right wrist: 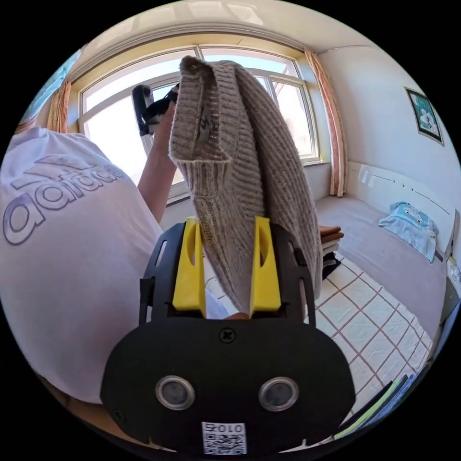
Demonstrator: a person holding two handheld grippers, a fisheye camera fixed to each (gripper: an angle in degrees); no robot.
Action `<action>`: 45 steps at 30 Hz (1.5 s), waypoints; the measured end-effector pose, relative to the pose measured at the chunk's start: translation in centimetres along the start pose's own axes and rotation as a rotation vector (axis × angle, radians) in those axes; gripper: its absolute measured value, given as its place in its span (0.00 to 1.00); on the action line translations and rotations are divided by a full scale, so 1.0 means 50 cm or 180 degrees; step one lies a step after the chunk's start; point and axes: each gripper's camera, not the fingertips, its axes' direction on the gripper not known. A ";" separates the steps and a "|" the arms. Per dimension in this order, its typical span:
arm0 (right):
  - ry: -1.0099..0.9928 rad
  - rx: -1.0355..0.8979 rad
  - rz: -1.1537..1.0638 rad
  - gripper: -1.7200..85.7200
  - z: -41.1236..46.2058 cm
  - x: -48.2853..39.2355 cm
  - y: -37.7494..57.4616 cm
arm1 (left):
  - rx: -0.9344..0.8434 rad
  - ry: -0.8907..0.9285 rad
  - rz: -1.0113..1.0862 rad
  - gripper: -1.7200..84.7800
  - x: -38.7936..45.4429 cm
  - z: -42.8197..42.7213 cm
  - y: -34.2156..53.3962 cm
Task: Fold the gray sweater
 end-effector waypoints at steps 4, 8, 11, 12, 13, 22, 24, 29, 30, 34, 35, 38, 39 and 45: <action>0.0479 -0.0147 0.0190 0.16 0.001 -0.006 0.010 | -0.0058 -0.0074 -0.0300 0.02 -0.025 -0.005 0.032; 0.1043 -0.0104 0.0642 0.15 -0.039 0.047 0.012 | -0.0023 0.0048 -0.0509 0.02 -0.032 0.006 0.052; 0.1175 -0.0109 0.0757 0.16 -0.077 0.075 0.000 | -0.0082 0.0135 -0.0458 0.02 -0.020 0.030 0.051; 0.1096 -0.0082 0.0696 0.16 -0.087 0.074 -0.002 | -0.0097 0.0150 -0.0445 0.02 -0.018 0.041 0.049; 0.0877 0.0017 0.0511 0.17 -0.107 0.065 -0.006 | -0.0112 0.0183 -0.0460 0.02 -0.019 0.050 0.045; 0.0857 -0.0186 0.0669 0.08 -0.033 0.038 0.002 | 0.0019 0.0076 -0.0320 0.02 0.008 0.073 0.026; 0.1047 -0.0044 0.0603 0.06 -0.076 0.040 -0.015 | 0.0010 0.0004 -0.0244 0.02 0.003 0.074 0.027; 0.1752 0.0245 0.0509 0.05 -0.312 0.049 -0.102 | -0.0153 -0.0209 -0.0014 0.02 -0.079 0.078 0.057; 0.1762 0.0332 0.0506 0.05 -0.340 0.043 -0.114 | -0.0267 -0.0037 0.0054 0.02 -0.098 0.086 0.069; 0.2109 0.0655 0.0211 0.06 -0.441 -0.053 -0.197 | -0.0583 0.0574 0.0281 0.02 -0.110 0.105 0.114; 0.2178 0.0795 0.0096 0.06 -0.453 -0.086 -0.208 | -0.0580 0.0645 0.0316 0.02 -0.107 0.105 0.121; 0.2141 0.1198 -0.0187 0.07 -0.480 -0.159 -0.216 | -0.0571 0.1256 0.0491 0.02 -0.104 0.101 0.157; 0.2141 0.1246 -0.0247 0.07 -0.482 -0.173 -0.218 | -0.0543 0.1498 0.0547 0.02 -0.101 0.100 0.176; 0.2543 0.1344 -0.0983 0.07 -0.494 -0.300 -0.231 | -0.0104 0.2479 0.0740 0.04 -0.066 0.071 0.262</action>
